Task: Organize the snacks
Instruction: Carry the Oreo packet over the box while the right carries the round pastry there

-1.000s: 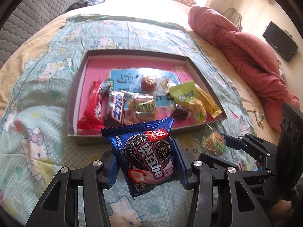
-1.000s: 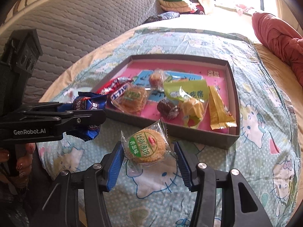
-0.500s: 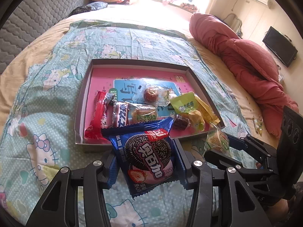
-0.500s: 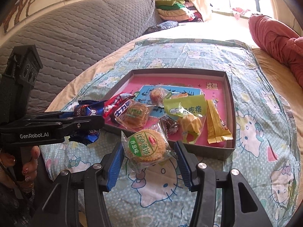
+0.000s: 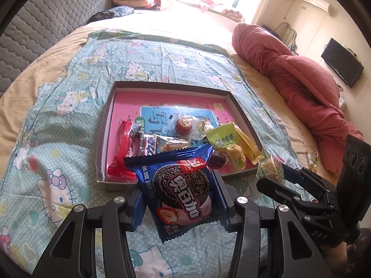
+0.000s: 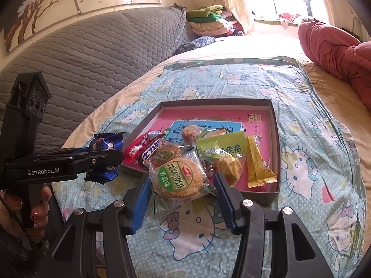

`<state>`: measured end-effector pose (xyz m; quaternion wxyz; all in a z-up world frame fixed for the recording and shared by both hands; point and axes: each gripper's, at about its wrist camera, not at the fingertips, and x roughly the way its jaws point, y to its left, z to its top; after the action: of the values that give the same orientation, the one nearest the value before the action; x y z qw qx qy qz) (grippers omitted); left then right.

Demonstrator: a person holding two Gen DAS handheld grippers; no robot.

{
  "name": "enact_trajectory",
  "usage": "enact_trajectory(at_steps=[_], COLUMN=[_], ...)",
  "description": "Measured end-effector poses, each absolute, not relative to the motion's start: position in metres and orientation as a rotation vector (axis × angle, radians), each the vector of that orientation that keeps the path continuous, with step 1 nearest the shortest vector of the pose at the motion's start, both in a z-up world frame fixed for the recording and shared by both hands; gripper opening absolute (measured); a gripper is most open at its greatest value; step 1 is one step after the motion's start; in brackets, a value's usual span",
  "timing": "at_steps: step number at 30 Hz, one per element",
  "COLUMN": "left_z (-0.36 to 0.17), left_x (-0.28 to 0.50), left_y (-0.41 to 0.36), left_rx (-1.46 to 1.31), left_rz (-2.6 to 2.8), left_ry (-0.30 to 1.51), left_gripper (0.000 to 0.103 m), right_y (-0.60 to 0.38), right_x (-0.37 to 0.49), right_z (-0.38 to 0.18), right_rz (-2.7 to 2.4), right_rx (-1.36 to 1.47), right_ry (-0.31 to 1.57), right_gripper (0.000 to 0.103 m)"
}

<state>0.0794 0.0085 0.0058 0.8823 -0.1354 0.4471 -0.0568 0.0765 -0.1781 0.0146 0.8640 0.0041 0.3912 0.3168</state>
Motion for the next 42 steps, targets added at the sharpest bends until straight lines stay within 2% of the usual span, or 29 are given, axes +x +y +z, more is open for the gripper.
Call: enact_trajectory(at_steps=[28, 42], left_z=[0.013, -0.007], left_x=[0.095, 0.113], left_y=[0.026, 0.028], left_rx=[-0.293, -0.297], left_rz=[-0.067, -0.074], left_ry=[0.88, 0.897], left_gripper=[0.052, 0.052], right_y=[-0.188, -0.182], right_x=[0.101, 0.12], right_z=[0.023, 0.016], right_rz=[0.615, 0.591], right_rx=[0.066, 0.049], right_ry=[0.784, 0.795], right_gripper=[0.054, 0.054])
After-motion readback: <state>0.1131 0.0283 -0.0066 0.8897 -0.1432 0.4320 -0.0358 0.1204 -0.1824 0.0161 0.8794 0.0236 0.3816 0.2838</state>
